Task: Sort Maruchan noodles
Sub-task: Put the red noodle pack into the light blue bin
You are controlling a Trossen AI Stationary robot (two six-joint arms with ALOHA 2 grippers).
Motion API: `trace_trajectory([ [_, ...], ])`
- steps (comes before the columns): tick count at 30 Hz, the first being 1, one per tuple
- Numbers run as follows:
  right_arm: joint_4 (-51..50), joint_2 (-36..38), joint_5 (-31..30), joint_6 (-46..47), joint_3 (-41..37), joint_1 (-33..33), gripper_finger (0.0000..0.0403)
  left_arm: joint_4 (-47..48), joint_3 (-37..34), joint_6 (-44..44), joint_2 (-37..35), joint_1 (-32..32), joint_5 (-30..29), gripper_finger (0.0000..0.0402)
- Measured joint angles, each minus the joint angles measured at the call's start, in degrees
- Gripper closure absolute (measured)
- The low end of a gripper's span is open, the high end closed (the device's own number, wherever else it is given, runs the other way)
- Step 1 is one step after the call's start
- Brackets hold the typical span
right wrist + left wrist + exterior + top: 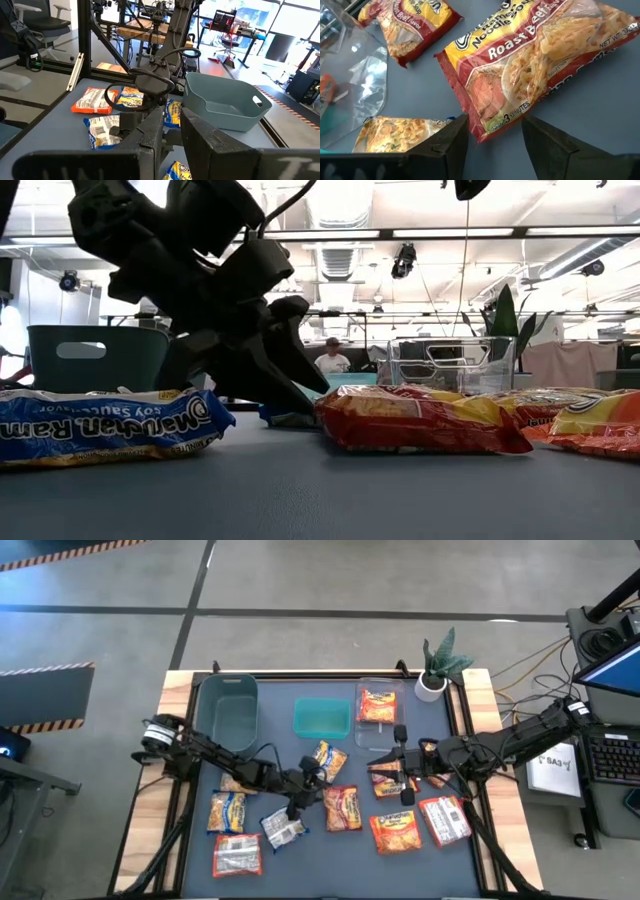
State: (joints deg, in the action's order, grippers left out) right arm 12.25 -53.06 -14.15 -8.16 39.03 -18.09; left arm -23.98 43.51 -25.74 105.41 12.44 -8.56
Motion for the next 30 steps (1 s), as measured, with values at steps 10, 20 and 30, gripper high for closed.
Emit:
trace_trajectory([
  [10, -0.02, 0.0, 0.0, 0.05, -0.02, 0.01, 0.0346, -0.24, -0.02, 2.1, 1.49, -0.54, 3.46, 0.0256],
  [20, -0.02, 0.0, 0.0, 0.12, -0.02, 0.0, 0.0346, 0.25, 0.93, 3.1, 1.65, -0.78, 5.68, 0.035],
  [30, -0.04, 0.0, 0.0, 0.22, -0.02, 0.0, 0.0346, 2.62, 2.3, 1.92, 0.87, -0.65, 6.56, 0.0401],
])
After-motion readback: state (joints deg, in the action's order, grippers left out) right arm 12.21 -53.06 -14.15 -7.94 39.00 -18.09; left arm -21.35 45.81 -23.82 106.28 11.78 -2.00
